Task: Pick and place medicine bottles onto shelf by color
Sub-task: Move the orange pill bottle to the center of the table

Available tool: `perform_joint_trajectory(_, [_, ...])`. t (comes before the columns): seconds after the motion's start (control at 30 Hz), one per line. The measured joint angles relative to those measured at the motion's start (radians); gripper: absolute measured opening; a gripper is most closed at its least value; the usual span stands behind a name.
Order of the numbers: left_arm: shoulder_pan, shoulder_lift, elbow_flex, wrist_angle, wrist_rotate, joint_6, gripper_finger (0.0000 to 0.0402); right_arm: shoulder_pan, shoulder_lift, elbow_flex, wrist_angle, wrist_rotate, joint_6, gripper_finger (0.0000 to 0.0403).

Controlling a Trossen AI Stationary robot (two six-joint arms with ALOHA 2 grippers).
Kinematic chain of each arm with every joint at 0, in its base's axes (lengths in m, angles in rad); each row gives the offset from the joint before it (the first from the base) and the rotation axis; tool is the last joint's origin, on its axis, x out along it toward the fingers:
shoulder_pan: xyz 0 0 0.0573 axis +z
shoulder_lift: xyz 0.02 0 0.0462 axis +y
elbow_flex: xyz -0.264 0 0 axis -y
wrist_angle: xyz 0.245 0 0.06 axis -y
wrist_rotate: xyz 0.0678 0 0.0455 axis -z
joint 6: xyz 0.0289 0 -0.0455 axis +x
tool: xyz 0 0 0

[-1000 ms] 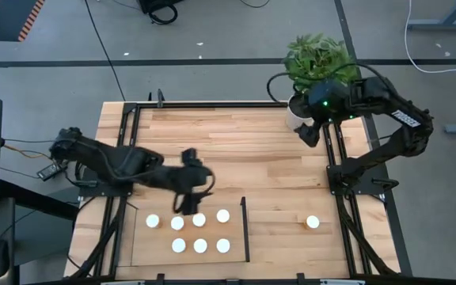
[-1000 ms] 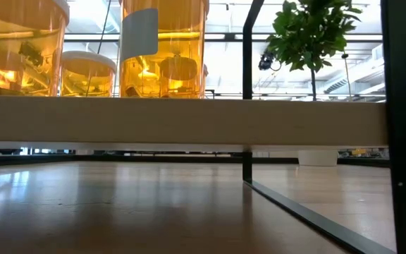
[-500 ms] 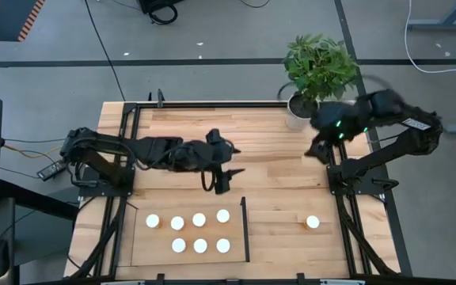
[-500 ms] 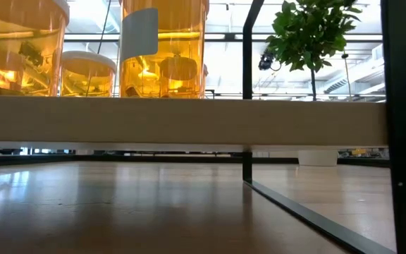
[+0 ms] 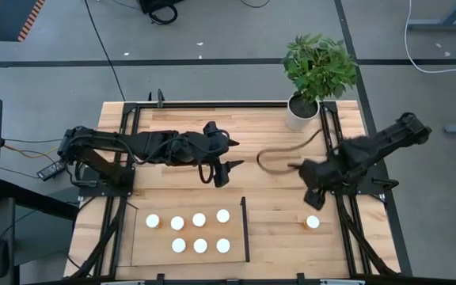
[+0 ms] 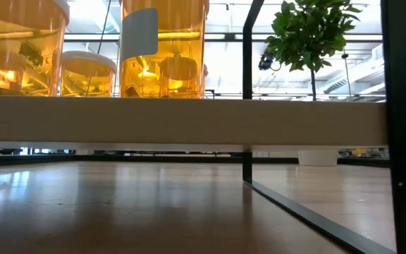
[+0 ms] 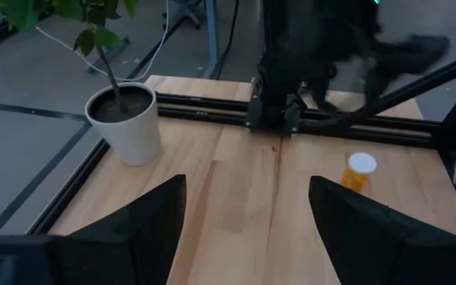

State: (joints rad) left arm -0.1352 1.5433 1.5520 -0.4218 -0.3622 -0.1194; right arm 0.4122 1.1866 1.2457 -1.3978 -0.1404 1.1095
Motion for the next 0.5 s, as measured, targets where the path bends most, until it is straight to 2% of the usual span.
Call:
perform_joint_trajectory(0.33, [0.005, -0.024, 0.000, 0.006, 0.000, -0.008, 0.0272, 0.327, 0.061, -0.225, 0.264, -0.041, 0.016, 0.0375])
perform_joint_trajectory(0.5, [0.011, -0.046, 0.000, -0.001, 0.000, -0.045, 0.0272, 0.412, 0.121, -0.243, 0.305, 0.045, -0.016, 0.0382])
